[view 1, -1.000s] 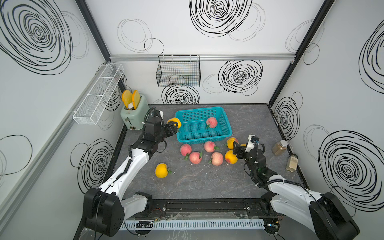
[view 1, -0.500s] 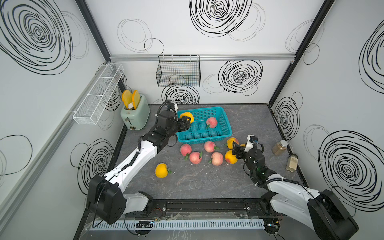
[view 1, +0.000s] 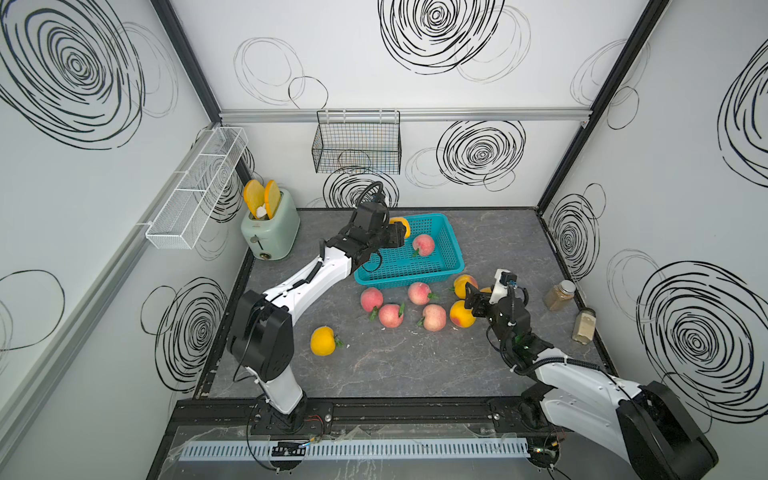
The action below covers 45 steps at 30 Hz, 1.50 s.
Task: Put the peaches into the basket
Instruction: Place the peach in the basket.
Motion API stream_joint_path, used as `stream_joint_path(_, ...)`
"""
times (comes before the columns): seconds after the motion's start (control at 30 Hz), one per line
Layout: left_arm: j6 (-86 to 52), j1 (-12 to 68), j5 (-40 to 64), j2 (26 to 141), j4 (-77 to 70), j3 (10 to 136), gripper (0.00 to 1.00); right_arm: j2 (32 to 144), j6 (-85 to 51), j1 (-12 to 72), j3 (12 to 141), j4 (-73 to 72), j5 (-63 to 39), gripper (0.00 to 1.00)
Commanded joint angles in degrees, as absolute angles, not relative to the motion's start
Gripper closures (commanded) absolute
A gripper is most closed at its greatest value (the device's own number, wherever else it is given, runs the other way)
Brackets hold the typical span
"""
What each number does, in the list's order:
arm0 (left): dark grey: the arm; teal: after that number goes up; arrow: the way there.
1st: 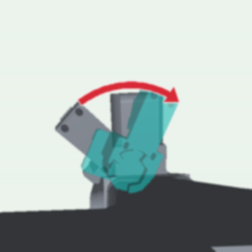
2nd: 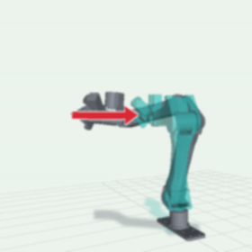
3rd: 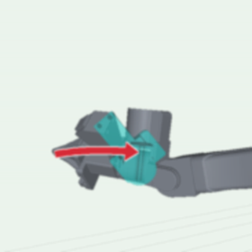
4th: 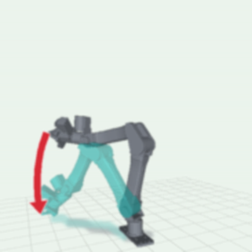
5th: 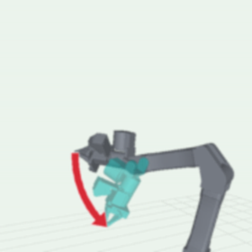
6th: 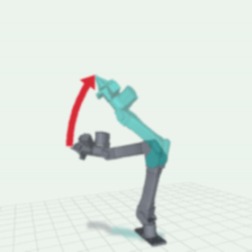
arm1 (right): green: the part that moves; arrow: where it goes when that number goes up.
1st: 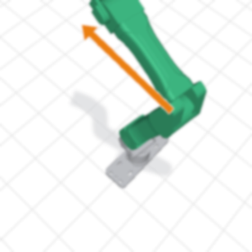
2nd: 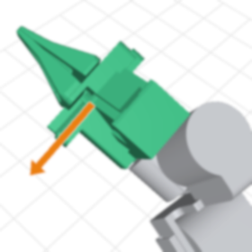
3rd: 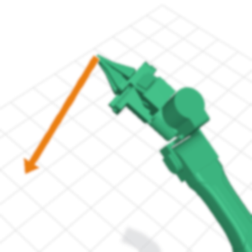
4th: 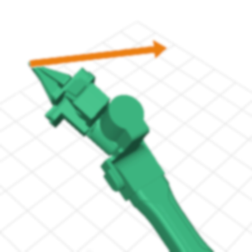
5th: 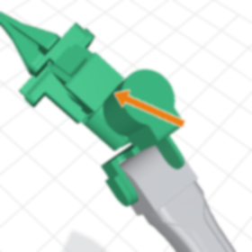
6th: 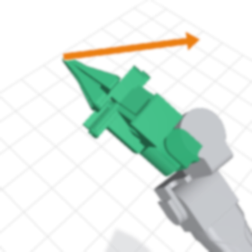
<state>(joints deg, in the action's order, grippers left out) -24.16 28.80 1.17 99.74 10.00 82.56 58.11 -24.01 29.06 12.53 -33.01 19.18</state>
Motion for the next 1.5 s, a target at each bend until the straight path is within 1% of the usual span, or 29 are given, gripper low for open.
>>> stream_joint_path(0.0,-21.4,29.8,-1.0,102.2,6.8,84.7,0.46,57.7,-24.7,29.3,14.0,-33.9,19.0,0.15)
stream_joint_path(0.13,-21.0,29.6,-3.5,106.1,5.3,86.0,0.45,58.0,-24.6,29.3,14.2,-33.9,19.1,0.15)
stream_joint_path(0.57,-23.8,28.3,0.5,118.5,4.6,94.2,0.45,57.9,-24.2,29.3,14.3,-33.9,19.6,0.15)
stream_joint_path(0.83,-24.2,27.4,0.2,122.4,3.9,95.8,0.44,58.2,-24.3,29.3,14.5,-34.0,19.3,0.15)
stream_joint_path(1.0,-25.8,26.8,0.4,124.2,3.5,96.0,0.4,58.1,-24.9,29.7,14.3,-34.6,17.9,0.15)
stream_joint_path(1.33,-26.7,26.2,2.6,128.1,4.5,98.3,0.4,60.5,-24.4,30.4,15.3,-34.6,18.6,0.15)
stream_joint_path(1.47,-26.5,26.0,3.2,128.7,5.0,98.7,0.37,59.9,-24.2,30.4,15.3,-34.3,19.1,0.15)
